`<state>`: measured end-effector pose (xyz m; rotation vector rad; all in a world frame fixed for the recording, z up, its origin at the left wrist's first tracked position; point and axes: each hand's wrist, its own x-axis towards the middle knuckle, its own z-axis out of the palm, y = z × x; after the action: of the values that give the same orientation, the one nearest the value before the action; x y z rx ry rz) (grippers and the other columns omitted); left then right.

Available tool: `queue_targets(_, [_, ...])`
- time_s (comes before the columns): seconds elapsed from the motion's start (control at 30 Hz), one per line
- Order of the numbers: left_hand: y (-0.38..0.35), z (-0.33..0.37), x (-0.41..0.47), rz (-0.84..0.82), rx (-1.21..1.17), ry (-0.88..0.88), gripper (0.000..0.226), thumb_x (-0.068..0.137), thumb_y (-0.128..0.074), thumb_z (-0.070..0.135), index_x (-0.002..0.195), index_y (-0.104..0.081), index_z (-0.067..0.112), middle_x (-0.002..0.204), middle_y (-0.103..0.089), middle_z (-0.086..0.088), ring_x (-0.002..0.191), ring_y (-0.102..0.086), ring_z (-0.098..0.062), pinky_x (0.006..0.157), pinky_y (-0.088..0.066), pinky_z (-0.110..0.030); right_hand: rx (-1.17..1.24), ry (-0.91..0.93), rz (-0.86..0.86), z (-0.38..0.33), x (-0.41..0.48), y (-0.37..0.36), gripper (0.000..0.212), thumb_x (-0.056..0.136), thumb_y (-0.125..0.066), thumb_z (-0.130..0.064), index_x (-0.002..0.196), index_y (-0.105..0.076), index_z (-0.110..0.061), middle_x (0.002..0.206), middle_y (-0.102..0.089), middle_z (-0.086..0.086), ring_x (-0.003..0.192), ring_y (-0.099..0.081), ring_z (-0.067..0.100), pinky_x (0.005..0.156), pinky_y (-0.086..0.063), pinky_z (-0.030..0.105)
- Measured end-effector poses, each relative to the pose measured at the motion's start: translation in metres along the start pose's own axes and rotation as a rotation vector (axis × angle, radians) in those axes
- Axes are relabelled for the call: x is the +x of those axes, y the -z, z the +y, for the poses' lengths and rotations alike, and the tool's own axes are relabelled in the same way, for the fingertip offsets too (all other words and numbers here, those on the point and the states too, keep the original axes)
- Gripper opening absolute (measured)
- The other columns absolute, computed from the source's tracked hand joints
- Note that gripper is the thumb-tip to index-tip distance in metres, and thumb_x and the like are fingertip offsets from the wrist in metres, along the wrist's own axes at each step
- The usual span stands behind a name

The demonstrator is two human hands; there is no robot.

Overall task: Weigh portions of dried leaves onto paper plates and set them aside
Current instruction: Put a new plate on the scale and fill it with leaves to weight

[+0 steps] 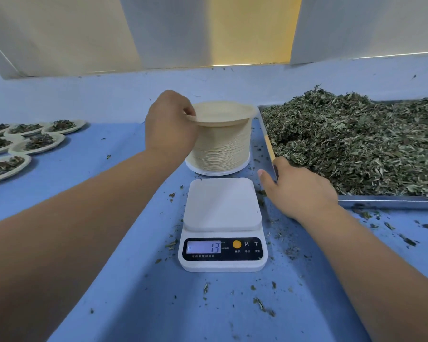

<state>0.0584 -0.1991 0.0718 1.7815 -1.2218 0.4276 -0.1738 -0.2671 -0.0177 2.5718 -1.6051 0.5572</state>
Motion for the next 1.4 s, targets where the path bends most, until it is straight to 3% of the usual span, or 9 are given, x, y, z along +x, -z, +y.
queue_targets(0.17, [0.011,-0.007,-0.054,0.099,-0.311,0.127,0.044,0.079,-0.055,-0.01,0.07,-0.068,0.031,0.104,-0.059,0.016,0.101,-0.059,-0.004,0.087,-0.05,-0.024,0.173,0.108,0.229,-0.002,-0.004,0.004,0.058,0.098,-0.043,-0.05,0.144,-0.029,-0.017,0.08,-0.069,0.003,0.07,-0.066,0.032,0.077,-0.048,0.043])
queue_targets(0.3, [0.018,-0.018,-0.094,0.099,-0.428,0.141,0.049,0.08,-0.063,-0.012,0.069,-0.07,0.035,0.105,-0.06,0.018,0.104,-0.058,0.001,0.086,-0.047,-0.015,0.475,0.235,0.298,-0.01,-0.014,0.007,0.066,0.091,-0.064,-0.031,0.148,-0.031,-0.024,0.119,-0.07,-0.001,0.087,-0.071,0.031,0.073,-0.048,0.034])
queue_targets(0.6, [0.016,-0.042,-0.117,0.004,-0.672,0.182,0.052,0.077,-0.071,-0.021,0.071,-0.074,0.03,0.102,-0.067,0.008,0.092,-0.065,0.004,0.08,-0.05,-0.014,0.523,0.223,0.285,-0.024,-0.039,0.017,0.038,0.084,-0.05,-0.042,0.121,-0.056,-0.034,0.078,-0.062,-0.015,0.066,-0.057,0.009,0.059,-0.046,0.026])
queue_targets(0.77, [0.017,-0.047,-0.121,-0.123,-0.654,0.184,0.046,0.079,-0.071,-0.02,0.073,-0.074,0.025,0.103,-0.067,0.0,0.089,-0.064,0.007,0.082,-0.051,-0.013,0.726,0.069,0.18,-0.016,-0.051,0.017,0.055,0.084,-0.072,-0.037,0.136,-0.056,-0.028,0.109,-0.072,-0.014,0.088,-0.066,0.0,0.086,-0.051,0.02])
queue_targets(0.93, [0.015,-0.053,-0.119,-0.193,-0.608,0.211,0.031,0.083,-0.073,-0.012,0.108,-0.077,0.005,0.119,-0.071,-0.014,0.108,-0.069,-0.015,0.1,-0.053,-0.026,0.666,0.076,0.171,-0.021,-0.05,0.013,0.03,0.091,-0.063,-0.013,0.119,-0.069,-0.02,0.098,-0.069,-0.015,0.103,-0.066,0.002,0.099,-0.054,0.032])
queue_targets(1.1, [0.013,-0.052,-0.123,-0.288,-0.532,0.244,0.039,0.089,-0.071,-0.004,0.127,-0.07,0.008,0.119,-0.069,0.005,0.107,-0.066,-0.002,0.101,-0.049,-0.014,0.705,0.05,0.109,-0.017,-0.046,0.009,0.033,0.091,-0.06,-0.004,0.116,-0.07,-0.023,0.094,-0.066,-0.025,0.098,-0.063,-0.014,0.087,-0.047,0.007])
queue_targets(1.2, [0.015,-0.052,-0.124,-0.352,-0.5,0.211,0.047,0.092,-0.068,-0.002,0.137,-0.063,0.011,0.125,-0.067,0.006,0.116,-0.063,-0.003,0.104,-0.046,-0.014,0.729,0.028,0.093,-0.017,-0.045,0.008,0.034,0.091,-0.059,-0.003,0.115,-0.069,-0.025,0.095,-0.067,-0.026,0.102,-0.065,-0.008,0.089,-0.048,0.013])
queue_targets(1.3, [0.017,-0.055,-0.122,-0.435,-0.401,0.146,0.061,0.096,-0.061,0.003,0.152,-0.047,0.023,0.14,-0.055,0.012,0.121,-0.053,0.012,0.104,-0.037,-0.006,0.731,0.018,0.093,-0.017,-0.047,0.009,0.037,0.091,-0.056,0.001,0.112,-0.067,-0.028,0.096,-0.067,-0.026,0.103,-0.064,-0.009,0.089,-0.049,0.012])
queue_targets(1.4, [0.015,-0.063,-0.119,-0.586,-0.205,0.133,0.077,0.098,-0.055,0.007,0.163,-0.02,0.031,0.168,-0.025,0.004,0.151,-0.029,-0.007,0.124,-0.024,-0.029,0.736,0.0,0.109,-0.016,-0.048,0.012,0.04,0.092,-0.053,0.003,0.115,-0.068,-0.025,0.107,-0.067,-0.019,0.111,-0.062,-0.005,0.099,-0.05,0.022])
